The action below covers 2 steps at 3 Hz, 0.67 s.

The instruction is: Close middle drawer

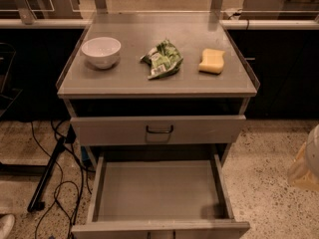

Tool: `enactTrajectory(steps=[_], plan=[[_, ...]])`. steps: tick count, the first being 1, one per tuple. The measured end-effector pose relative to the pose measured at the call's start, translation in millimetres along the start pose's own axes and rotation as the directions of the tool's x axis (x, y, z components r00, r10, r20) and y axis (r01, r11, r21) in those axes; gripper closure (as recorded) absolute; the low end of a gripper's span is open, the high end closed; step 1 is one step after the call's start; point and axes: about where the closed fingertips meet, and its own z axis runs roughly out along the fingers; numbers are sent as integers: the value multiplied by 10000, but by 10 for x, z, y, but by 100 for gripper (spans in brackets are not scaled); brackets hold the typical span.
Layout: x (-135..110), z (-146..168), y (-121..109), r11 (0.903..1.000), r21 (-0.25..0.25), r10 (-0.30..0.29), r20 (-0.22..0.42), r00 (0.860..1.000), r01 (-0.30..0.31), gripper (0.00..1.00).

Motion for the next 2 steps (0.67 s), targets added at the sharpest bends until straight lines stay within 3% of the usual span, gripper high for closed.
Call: enactTrajectory(steps=[1, 2], plan=[[163, 416, 259, 9965, -777, 303, -248, 9992, -322, 100], [180, 459, 296, 9956, -882, 296, -297, 9991, -321, 100]])
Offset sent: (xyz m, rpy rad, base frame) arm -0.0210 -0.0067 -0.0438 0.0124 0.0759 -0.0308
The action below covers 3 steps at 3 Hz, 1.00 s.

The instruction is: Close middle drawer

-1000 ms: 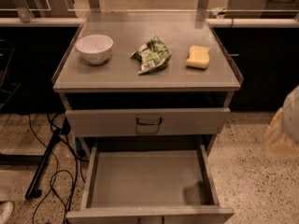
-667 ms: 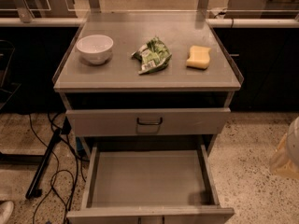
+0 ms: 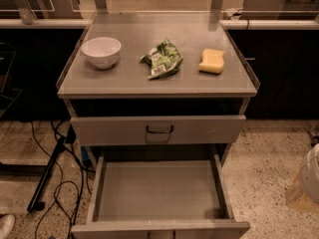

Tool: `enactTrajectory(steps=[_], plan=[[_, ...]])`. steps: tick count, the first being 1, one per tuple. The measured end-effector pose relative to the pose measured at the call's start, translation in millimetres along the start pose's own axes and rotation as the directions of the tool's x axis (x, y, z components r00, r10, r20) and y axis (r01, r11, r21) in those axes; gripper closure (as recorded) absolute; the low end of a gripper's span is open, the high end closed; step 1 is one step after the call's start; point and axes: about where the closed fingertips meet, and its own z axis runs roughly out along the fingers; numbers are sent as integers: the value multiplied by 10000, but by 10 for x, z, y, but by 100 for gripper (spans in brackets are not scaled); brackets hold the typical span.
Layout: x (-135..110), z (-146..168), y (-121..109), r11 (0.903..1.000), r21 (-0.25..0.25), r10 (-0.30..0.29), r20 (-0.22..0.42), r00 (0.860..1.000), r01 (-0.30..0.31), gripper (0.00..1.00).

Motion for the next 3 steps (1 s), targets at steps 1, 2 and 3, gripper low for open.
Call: enactTrajectory(steps=[1, 2, 3], plan=[[-23, 137, 106, 9992, -393, -16, 47, 10000, 18, 100], [-115, 524, 316, 9948, -1015, 52, 31, 10000, -48, 100], [-260, 914, 461, 9896, -1440, 49, -36, 10000, -53, 100]])
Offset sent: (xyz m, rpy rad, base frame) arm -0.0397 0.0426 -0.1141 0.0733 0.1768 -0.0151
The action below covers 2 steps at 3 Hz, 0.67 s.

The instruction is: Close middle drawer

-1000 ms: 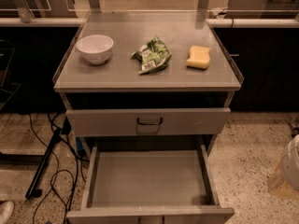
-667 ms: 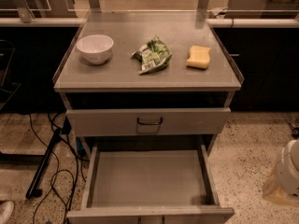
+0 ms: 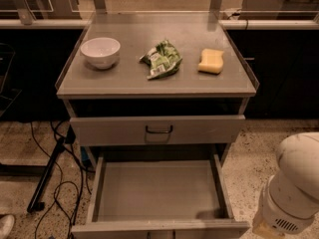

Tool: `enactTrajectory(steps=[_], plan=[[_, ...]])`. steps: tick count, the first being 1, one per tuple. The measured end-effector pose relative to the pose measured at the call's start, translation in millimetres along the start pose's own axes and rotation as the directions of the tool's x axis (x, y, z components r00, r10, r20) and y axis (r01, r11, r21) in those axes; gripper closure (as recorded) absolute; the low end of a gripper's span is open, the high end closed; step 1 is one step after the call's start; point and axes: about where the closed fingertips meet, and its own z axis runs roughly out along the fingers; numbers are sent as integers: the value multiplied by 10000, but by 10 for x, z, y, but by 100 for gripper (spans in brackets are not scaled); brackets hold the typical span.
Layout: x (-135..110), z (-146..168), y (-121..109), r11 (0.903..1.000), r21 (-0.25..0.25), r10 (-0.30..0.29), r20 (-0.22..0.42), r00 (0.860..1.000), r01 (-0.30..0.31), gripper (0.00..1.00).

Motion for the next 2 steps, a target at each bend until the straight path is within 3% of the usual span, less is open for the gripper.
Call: enactTrajectory(steps=[1, 2], plan=[[-261, 636, 139, 9976, -688, 31, -19, 10000, -32, 100], [-261, 636, 139, 9976, -689, 31, -19, 10000, -32, 100]])
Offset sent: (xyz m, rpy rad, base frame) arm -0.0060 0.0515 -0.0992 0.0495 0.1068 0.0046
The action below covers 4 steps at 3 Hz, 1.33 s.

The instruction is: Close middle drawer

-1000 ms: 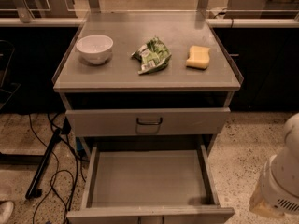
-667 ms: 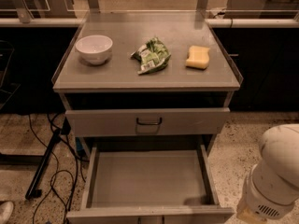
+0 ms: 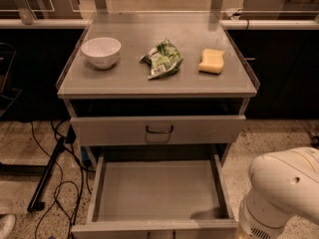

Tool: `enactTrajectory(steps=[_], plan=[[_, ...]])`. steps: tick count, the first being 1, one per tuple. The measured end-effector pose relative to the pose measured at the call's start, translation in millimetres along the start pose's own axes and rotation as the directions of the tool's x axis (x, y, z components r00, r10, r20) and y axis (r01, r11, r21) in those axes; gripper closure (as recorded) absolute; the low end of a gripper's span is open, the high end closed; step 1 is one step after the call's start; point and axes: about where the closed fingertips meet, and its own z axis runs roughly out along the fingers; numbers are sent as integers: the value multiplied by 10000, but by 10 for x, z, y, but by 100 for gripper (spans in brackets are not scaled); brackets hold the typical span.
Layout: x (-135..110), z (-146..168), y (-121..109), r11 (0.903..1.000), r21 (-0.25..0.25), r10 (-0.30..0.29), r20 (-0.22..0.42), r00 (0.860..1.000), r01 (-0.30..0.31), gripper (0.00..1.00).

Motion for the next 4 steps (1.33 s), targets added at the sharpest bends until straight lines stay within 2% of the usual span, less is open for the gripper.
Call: enactTrajectory(steps=[1, 2, 4], plan=[[-48, 173, 45, 9991, -413, -5, 78, 10000, 8, 100], [-252, 665, 34, 9948, -1011, -90, 64, 9999, 96, 100], [-482, 1156, -18, 9888, -1486, -117, 197, 9997, 145, 100]])
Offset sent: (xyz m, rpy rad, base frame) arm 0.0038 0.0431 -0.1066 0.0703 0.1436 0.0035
